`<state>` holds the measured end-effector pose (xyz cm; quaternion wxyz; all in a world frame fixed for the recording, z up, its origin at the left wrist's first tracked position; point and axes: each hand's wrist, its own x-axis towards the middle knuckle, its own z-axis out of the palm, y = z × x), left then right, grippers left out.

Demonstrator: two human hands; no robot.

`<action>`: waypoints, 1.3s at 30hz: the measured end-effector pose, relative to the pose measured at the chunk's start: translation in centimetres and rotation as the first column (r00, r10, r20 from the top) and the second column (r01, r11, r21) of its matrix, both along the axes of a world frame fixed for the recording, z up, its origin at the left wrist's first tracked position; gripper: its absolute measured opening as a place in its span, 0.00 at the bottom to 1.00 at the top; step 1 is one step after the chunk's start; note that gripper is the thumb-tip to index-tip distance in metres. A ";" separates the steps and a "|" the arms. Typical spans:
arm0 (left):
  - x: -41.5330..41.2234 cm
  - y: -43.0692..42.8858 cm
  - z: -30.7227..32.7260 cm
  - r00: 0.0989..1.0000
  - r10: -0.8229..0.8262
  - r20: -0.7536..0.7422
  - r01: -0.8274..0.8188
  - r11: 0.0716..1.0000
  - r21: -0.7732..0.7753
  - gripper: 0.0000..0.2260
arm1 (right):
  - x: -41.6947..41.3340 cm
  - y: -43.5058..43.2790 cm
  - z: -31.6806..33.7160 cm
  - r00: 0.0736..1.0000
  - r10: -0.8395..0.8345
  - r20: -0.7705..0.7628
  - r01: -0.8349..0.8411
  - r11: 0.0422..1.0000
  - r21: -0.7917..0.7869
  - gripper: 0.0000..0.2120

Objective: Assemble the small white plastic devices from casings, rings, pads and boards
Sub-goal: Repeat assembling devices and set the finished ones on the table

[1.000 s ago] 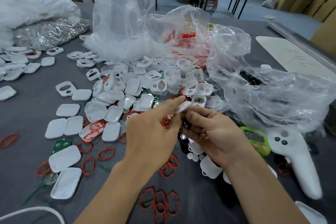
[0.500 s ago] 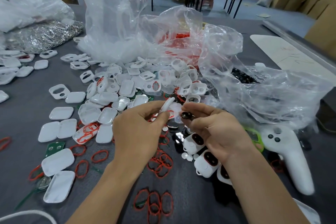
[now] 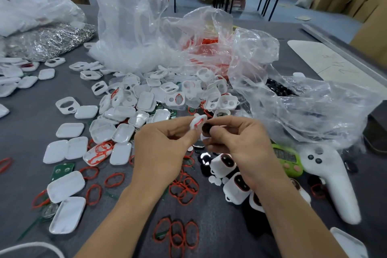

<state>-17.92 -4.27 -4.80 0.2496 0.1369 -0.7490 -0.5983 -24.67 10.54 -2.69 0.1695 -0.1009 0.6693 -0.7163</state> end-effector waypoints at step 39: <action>0.6 1.5 0.4 0.996 0.074 0.058 -0.072 0.997 -0.029 0.13 | 0.4 -1.5 -0.9 0.995 -0.068 -0.067 0.076 0.990 0.120 0.18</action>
